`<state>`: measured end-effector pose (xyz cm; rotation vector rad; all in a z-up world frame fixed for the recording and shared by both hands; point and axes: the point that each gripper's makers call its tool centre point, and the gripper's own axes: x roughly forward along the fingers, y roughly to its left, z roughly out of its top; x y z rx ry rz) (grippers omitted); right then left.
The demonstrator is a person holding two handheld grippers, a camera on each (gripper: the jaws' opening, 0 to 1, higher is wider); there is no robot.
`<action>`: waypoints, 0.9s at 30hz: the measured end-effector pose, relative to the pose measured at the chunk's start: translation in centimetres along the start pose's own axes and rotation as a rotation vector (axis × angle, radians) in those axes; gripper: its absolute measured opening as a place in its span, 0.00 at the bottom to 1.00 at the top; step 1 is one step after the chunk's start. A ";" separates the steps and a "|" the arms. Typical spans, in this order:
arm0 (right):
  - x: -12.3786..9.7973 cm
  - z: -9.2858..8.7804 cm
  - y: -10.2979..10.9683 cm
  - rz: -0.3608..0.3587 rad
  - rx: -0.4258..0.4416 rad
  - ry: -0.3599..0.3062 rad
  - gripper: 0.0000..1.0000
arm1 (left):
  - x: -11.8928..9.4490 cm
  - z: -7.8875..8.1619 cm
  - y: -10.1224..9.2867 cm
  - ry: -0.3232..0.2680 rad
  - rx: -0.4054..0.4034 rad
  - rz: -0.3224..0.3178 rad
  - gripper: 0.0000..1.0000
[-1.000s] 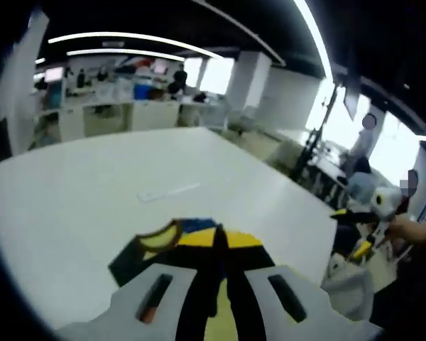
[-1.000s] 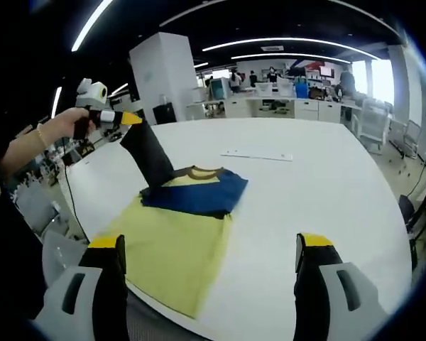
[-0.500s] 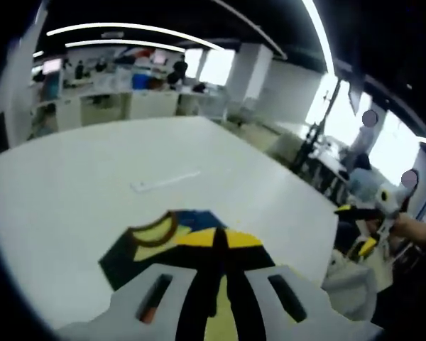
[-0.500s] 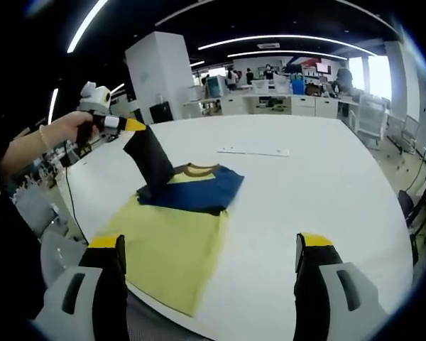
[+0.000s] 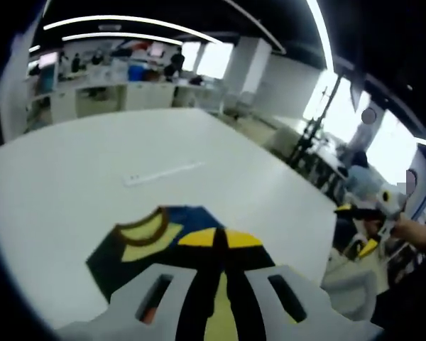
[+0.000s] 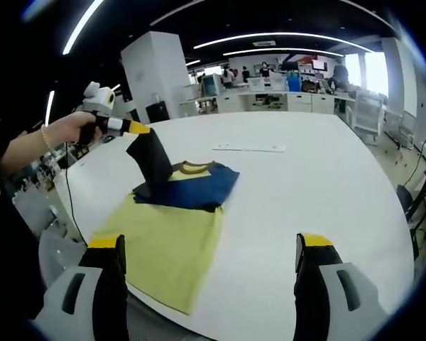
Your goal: Fold the garment on the visible template until the final outline fits inside the template.
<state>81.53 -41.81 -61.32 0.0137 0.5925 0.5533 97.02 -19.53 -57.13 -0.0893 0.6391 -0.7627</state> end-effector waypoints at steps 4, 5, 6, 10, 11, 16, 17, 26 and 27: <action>0.0 -0.2 -0.2 -0.003 0.003 0.003 0.99 | 0.8 -0.5 -0.3 0.015 -0.007 -0.003 0.00; 0.0 -0.3 -0.3 -0.003 0.006 0.003 0.99 | 1.0 -0.7 -0.3 0.019 -0.010 -0.002 0.00; 0.0 -0.3 -0.4 -0.004 0.007 0.003 0.99 | 1.2 -0.8 -0.3 0.021 -0.013 -0.001 0.00; 0.1 -0.5 -0.6 -0.005 0.011 0.005 0.99 | 2.0 -1.4 -0.4 0.034 -0.028 0.010 0.00; 0.1 -0.6 -0.7 -0.005 0.012 0.005 0.99 | 2.1 -1.6 -0.4 0.036 -0.032 0.012 0.00; 0.2 -0.9 -1.0 -0.005 0.019 0.007 0.99 | 3.4 -2.5 -0.8 0.051 -0.052 0.024 0.00; 0.2 -1.0 -1.1 -0.005 0.020 0.008 0.99 | 3.6 -2.6 -0.9 0.054 -0.052 0.028 0.00; 0.2 -1.5 -2.3 -0.009 0.032 0.010 0.99 | 6.3 -3.7 -2.1 0.088 -0.039 0.028 0.00; 0.2 -1.6 -2.4 -0.009 0.032 0.012 0.99 | 6.5 -3.8 -2.2 0.092 -0.041 0.030 0.00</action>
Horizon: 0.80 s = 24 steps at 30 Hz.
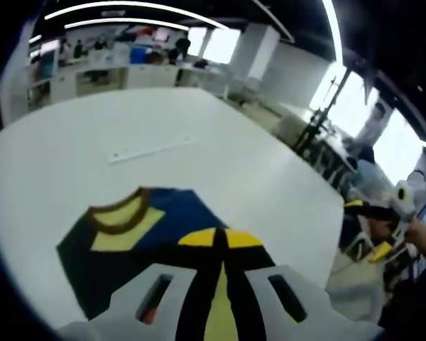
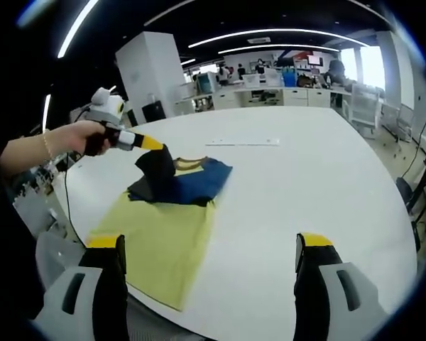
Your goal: Fold the garment on the visible template until the final outline fits inside the template.
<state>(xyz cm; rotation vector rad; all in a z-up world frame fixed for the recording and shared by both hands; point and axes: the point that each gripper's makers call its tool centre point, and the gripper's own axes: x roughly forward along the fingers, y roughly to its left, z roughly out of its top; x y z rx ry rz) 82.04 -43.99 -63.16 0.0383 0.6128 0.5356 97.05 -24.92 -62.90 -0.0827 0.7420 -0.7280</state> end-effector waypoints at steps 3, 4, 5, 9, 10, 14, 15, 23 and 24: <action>0.1 -0.1 -0.3 0.001 0.003 0.002 0.99 | 1.2 -0.3 -0.4 0.008 -0.015 0.001 0.00; 0.1 -0.2 -0.4 0.002 0.003 0.002 0.99 | 1.4 -0.4 -0.5 0.011 -0.016 0.002 0.00; 0.2 -0.2 -0.5 0.002 0.003 0.004 0.99 | 1.9 -0.6 -0.7 0.016 -0.018 0.001 0.00; 0.3 -0.3 -0.5 0.005 0.003 0.007 0.99 | 3.1 -1.2 -1.1 0.031 -0.028 -0.002 0.00; 0.3 -0.3 -0.5 0.006 0.003 0.008 0.99 | 3.5 -1.2 -0.9 0.032 -0.034 -0.002 0.00; 0.5 -0.3 -0.4 0.013 0.002 0.013 0.99 | 4.7 -1.6 -1.2 0.039 -0.051 -0.003 0.00; 0.6 -0.4 -0.3 0.014 0.001 0.014 0.99 | 4.8 -1.7 -1.3 0.040 -0.055 -0.004 0.00; 1.4 -1.1 -0.1 0.033 -0.014 0.047 0.99 | 6.5 -3.4 -1.7 0.070 -0.074 0.001 0.00; 1.4 -1.1 -0.1 0.033 -0.013 0.047 0.99 | 6.7 -3.6 -1.7 0.073 -0.073 0.003 0.00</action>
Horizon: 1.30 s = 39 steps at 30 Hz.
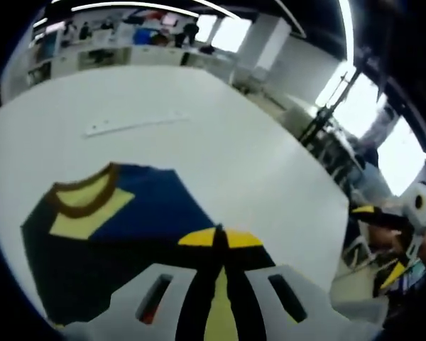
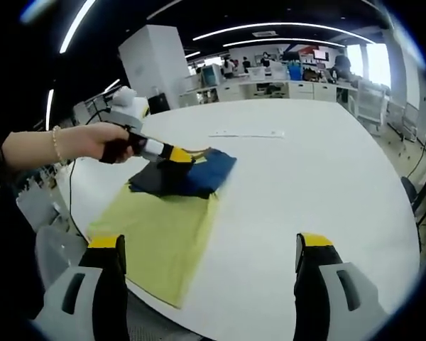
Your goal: Fold the garment on the visible template until the final outline fits inside the template.
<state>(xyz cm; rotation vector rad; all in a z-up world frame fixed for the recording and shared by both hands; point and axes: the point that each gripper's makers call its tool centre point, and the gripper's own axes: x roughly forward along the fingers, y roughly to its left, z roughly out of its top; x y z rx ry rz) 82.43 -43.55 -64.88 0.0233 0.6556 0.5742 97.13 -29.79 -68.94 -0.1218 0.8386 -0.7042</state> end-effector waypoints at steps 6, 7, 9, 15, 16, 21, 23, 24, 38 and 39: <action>-0.1 -0.4 -0.3 -0.004 0.010 0.009 0.99 | 1.3 -0.8 0.5 0.011 0.004 0.022 0.00; -0.1 -0.5 -0.4 -0.004 0.012 0.010 0.99 | 1.4 -0.9 0.5 0.011 0.004 0.023 0.00; -0.3 -0.9 -0.5 -0.008 0.016 0.015 0.99 | 2.1 -1.0 0.6 0.012 0.001 0.028 0.00; -0.8 -1.6 -1.0 -0.025 0.034 0.023 0.99 | 3.7 -1.9 0.5 0.015 -0.020 0.040 0.00; -0.9 -1.7 -1.0 -0.027 0.036 0.024 0.99 | 3.8 -2.0 0.4 0.017 -0.025 0.040 0.00; -1.1 -1.8 -1.3 -0.036 0.041 0.024 0.99 | 4.5 -2.5 0.5 0.024 -0.040 0.046 0.00; -1.1 -1.8 -1.4 -0.039 0.042 0.024 0.99 | 4.6 -2.6 0.5 0.027 -0.040 0.047 0.00; -1.2 -1.8 -1.4 -0.040 0.043 0.023 0.99 | 4.8 -2.7 0.5 0.032 -0.038 0.046 0.00; -1.1 -2.2 -1.3 -0.041 0.045 0.033 0.99 | 5.2 -3.0 0.4 0.026 -0.065 0.028 0.00; -1.1 -2.2 -1.4 -0.041 0.045 0.033 0.99 | 5.3 -3.0 0.4 0.024 -0.067 0.022 0.00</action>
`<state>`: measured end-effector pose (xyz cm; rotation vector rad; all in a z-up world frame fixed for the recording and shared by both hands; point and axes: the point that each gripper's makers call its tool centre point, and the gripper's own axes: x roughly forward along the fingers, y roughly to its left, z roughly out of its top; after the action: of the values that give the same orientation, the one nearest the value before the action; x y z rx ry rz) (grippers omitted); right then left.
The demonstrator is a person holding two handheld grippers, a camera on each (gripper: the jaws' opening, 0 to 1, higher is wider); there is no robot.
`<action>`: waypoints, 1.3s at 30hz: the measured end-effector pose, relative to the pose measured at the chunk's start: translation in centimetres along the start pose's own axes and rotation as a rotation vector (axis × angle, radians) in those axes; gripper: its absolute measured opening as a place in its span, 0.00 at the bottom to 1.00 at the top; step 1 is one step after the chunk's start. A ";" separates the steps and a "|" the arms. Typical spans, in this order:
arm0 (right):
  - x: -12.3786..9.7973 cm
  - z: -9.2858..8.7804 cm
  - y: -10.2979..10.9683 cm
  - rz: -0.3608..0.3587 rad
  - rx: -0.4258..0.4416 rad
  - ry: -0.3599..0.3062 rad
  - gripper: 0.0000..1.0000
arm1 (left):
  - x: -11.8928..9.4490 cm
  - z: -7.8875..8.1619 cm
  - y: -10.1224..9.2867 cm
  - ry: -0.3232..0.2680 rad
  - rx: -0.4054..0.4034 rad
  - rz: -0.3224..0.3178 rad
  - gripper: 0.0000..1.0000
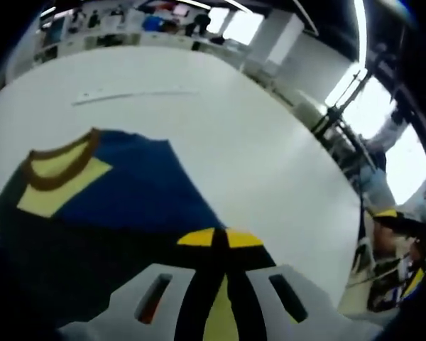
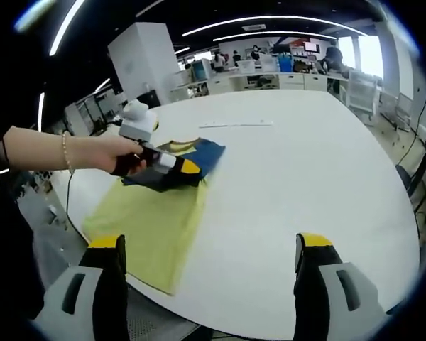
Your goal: Fold the garment on the visible template until the final outline fits inside the template.
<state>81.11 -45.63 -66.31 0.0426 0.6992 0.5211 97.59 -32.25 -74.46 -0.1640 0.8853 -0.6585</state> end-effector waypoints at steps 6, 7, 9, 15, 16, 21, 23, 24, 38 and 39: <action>0.1 0.0 0.1 0.003 -0.001 0.001 0.99 | 0.1 -0.1 -0.5 0.001 -0.024 -0.038 0.01; 0.1 0.0 0.1 0.003 -0.001 0.002 0.99 | 0.1 -0.1 -0.6 0.002 -0.028 -0.040 0.01; 0.1 0.0 0.1 0.004 -0.001 0.002 0.99 | 0.2 -0.2 -0.7 0.002 -0.028 -0.044 0.00; 0.0 0.0 0.0 0.001 -0.002 0.002 0.99 | 0.2 -0.3 -0.9 0.005 -0.041 -0.053 0.00; 0.0 0.1 0.1 0.000 -0.002 0.001 0.99 | 0.2 -0.3 -1.0 0.004 -0.043 -0.056 0.00; -0.1 0.2 0.2 0.001 -0.003 0.000 0.99 | -0.3 0.0 -0.7 -0.006 -0.056 -0.059 0.00; 0.0 0.3 0.3 0.004 -0.005 -0.001 0.99 | -0.5 0.0 -0.6 -0.010 -0.057 -0.058 0.00; 0.1 0.4 0.4 0.007 -0.007 -0.001 0.99 | -0.7 0.1 -0.5 -0.013 -0.056 -0.057 0.00; 0.7 1.5 1.8 0.038 -0.037 -0.008 0.99 | -3.1 0.2 0.5 -0.036 -0.027 -0.064 0.09; 0.7 1.5 1.9 0.039 -0.039 -0.009 0.99 | -3.5 0.2 0.7 -0.036 -0.012 -0.062 0.12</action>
<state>81.67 -43.46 -65.15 0.0226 0.6809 0.5717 96.43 -29.65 -72.25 -0.2143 0.8526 -0.7064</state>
